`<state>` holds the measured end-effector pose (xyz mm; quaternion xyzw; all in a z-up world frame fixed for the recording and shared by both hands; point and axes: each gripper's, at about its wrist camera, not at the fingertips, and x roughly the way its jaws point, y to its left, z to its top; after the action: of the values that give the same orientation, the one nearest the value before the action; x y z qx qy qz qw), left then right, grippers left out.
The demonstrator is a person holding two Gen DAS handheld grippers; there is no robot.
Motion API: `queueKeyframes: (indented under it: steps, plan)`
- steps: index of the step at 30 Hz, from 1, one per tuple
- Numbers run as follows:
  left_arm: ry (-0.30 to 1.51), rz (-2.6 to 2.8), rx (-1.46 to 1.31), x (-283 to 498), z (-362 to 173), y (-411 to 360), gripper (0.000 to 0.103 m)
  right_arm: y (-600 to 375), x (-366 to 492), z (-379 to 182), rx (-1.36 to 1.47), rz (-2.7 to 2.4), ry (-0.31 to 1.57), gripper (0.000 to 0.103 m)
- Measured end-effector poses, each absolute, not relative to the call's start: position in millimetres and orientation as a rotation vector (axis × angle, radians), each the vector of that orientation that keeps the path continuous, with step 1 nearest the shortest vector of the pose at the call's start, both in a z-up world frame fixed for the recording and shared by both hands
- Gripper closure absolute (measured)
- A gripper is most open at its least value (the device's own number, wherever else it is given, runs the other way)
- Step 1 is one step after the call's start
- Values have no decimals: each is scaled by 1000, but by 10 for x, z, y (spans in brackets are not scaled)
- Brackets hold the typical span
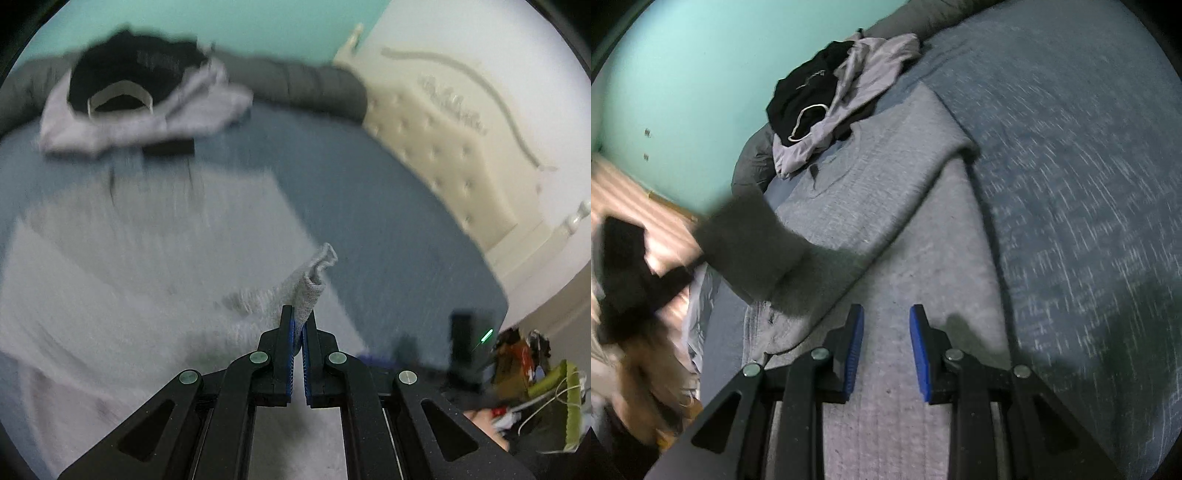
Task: Fold clothes
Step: 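Fold the sleeve with the left gripper across the body and release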
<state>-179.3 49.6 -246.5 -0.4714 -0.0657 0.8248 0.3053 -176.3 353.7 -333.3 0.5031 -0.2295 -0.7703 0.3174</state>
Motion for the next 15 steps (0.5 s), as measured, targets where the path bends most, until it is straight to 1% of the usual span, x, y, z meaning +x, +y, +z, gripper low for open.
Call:
queueKeyframes:
  steps: [2,4,7,9,10,11,12,13,14,15]
  plan:
    - [-168,2172,-1316,-1698,-2814,594,99,3570,-1787,-3348,1332,-2008,-638,78]
    - [-171,2166,-1351,-1613,-3042,656,99,3545,-1810,-3348,1326,-1994,-646,78]
    - [-174,2161,-1393,-1546,-3219,669,99,3506,-1844,-3348,1316,-1974,-656,78]
    - [-166,2156,-1421,-1530,-3280,664,94,3479,-1867,-3347,1309,-1961,-663,78]
    - [-162,2154,-1435,-1522,-3310,661,89,3476,-1854,-3343,1301,-1954,-662,75]
    - [-163,2152,-1444,-1513,-3326,649,76,3456,-1853,-3330,1296,-1954,-656,71]
    - [-182,2150,-1432,-1500,-3293,601,67,3426,-1850,-3311,1287,-1956,-643,62]
    - [-201,2149,-1420,-1486,-3259,554,52,3389,-1846,-3296,1280,-1957,-626,59]
    - [-217,2148,-1410,-1473,-3227,504,45,3349,-1857,-3309,1286,-1957,-609,59]
    - [-223,2153,-1411,-1462,-3200,443,45,3309,-1870,-3324,1294,-1958,-590,58]
